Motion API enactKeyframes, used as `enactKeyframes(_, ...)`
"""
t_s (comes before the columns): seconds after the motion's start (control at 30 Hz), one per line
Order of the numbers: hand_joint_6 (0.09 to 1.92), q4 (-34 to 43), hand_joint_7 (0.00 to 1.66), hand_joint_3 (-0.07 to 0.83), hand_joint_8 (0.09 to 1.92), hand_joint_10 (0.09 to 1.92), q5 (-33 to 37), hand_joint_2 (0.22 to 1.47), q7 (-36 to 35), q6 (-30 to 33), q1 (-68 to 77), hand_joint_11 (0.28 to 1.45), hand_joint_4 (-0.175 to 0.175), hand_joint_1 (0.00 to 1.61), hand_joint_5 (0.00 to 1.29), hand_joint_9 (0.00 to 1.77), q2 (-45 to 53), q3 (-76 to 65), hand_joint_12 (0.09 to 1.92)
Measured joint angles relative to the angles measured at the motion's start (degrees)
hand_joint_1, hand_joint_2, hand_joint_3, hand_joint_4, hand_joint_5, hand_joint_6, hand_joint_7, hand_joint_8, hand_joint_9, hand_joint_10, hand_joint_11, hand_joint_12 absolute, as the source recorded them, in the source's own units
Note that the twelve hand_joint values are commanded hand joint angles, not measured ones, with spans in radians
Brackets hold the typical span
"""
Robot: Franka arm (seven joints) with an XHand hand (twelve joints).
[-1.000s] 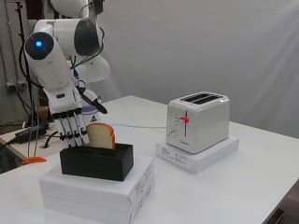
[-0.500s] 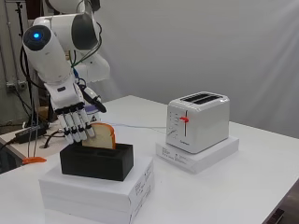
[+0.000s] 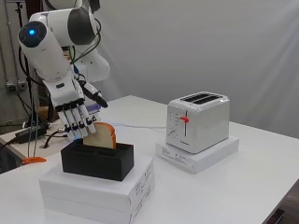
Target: Teleoperate dual arm-hand system to toast a bread
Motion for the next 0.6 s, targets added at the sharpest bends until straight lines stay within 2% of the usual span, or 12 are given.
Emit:
enactKeyframes(0.3, 0.09, 3.11, 0.56, 0.002, 0.09, 0.09, -0.80, 0.92, 1.15, -1.21, -0.20, 0.49, 0.045, 0.39, 0.48, 0.61, 2.23, 1.28, 0.09)
enactKeyframes(0.6, 0.09, 0.88, 0.53, 0.005, 0.09, 0.09, -1.09, 0.94, 2.61, 0.62, -0.27, 0.49, 0.056, 0.43, 0.51, 0.59, 1.57, 2.19, 0.09)
